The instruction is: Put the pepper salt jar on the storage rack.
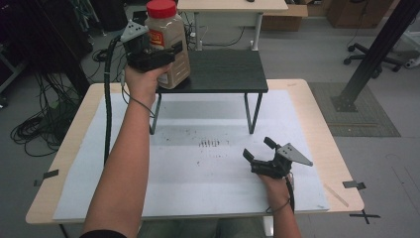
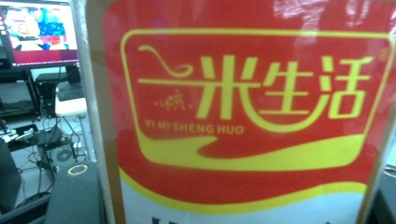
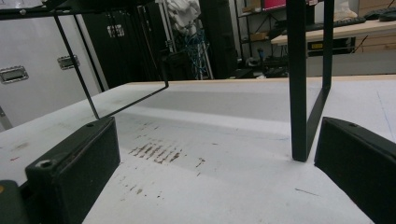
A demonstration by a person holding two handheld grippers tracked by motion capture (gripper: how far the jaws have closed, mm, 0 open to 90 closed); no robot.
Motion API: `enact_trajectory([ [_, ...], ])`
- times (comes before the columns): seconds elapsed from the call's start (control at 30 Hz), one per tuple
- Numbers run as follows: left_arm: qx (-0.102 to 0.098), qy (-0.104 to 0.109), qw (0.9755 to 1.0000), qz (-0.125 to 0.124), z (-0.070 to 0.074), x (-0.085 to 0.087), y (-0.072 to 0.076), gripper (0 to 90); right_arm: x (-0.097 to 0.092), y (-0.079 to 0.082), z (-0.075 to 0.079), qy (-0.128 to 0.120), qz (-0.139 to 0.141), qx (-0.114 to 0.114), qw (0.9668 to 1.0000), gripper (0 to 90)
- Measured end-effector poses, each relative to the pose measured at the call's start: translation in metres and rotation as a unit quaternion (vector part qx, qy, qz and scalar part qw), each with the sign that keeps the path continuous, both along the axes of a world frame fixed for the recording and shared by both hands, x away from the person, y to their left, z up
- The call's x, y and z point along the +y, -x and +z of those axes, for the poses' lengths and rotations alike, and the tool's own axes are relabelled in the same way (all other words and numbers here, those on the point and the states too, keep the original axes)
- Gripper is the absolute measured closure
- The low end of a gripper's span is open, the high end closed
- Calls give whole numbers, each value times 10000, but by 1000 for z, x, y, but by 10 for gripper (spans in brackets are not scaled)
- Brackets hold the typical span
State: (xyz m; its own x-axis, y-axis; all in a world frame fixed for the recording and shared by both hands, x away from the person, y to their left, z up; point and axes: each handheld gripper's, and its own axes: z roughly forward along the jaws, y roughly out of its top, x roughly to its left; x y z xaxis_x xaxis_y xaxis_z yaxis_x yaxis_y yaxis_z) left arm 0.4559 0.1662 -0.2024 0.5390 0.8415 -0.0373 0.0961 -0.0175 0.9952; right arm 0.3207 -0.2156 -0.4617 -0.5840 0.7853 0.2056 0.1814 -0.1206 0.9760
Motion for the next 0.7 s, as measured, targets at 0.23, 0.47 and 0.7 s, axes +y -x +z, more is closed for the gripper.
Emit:
enact_trajectory([
  [0.23, 20, 0, 10000, 6, -3, -2, -4, 269, 0, 0, 0, 1, 0, -5, 10000, 0],
  [0.47, 19, 8, 10000, 7, -6, -4, -7, 269, 0, 0, 0, -18, -3, -8, 10000, 0],
  [0.7, 34, 5, 10000, 22, -8, -5, -7, 269, 0, 0, 0, -20, -2, -10, 10000, 0],
])
